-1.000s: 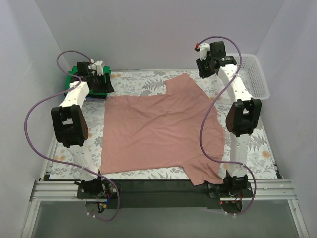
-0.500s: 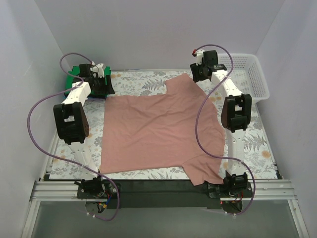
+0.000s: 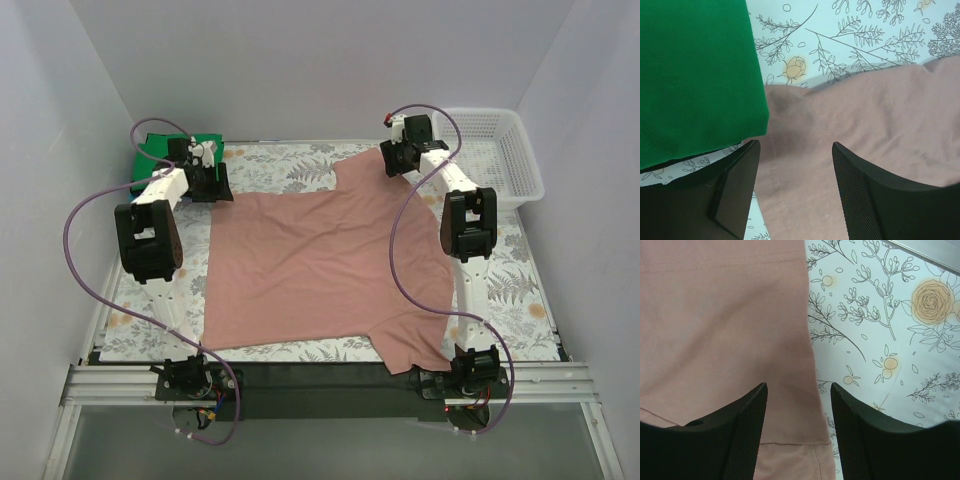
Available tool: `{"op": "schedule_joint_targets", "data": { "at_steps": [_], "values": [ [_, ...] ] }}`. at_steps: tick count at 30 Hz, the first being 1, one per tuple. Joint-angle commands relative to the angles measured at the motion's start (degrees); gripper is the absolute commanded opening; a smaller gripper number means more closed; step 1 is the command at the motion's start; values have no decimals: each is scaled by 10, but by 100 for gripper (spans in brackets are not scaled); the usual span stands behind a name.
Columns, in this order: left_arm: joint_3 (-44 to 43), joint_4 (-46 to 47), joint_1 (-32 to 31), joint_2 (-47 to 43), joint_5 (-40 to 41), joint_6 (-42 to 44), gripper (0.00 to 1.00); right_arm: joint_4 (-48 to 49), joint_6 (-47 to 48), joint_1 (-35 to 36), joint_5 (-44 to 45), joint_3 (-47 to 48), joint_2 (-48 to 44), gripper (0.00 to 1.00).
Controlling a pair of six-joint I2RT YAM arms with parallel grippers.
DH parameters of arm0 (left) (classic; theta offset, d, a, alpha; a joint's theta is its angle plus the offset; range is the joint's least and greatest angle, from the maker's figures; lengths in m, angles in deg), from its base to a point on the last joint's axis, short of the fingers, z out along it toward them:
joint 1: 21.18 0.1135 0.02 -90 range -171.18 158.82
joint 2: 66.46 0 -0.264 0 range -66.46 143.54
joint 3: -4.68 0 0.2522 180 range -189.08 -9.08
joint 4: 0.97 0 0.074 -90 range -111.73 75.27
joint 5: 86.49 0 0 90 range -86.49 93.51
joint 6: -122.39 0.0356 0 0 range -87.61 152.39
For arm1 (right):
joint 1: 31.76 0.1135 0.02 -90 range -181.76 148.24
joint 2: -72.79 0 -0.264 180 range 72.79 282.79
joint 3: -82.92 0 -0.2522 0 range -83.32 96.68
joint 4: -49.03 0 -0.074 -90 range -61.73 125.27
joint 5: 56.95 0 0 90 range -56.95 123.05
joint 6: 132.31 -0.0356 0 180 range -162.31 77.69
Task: Fold and stack the t-shirts
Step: Flatten the tshirt out
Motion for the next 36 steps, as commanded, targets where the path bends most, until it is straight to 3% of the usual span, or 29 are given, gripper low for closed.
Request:
{"op": "schedule_joint_targets", "data": {
  "at_steps": [1,15,31,36],
  "values": [
    [-8,2,-4,-7,21,1,59,28,-7,3,-1,-2,5,61],
    [-15,12,-10,19,61,-2,59,25,-22,-2,-5,-12,11,57],
    [-28,12,-17,22,66,-12,59,-58,-58,-28,-63,28,47,66],
    [-34,11,-17,31,93,-17,58,-63,-54,-32,-81,31,50,43]
  ]
}}
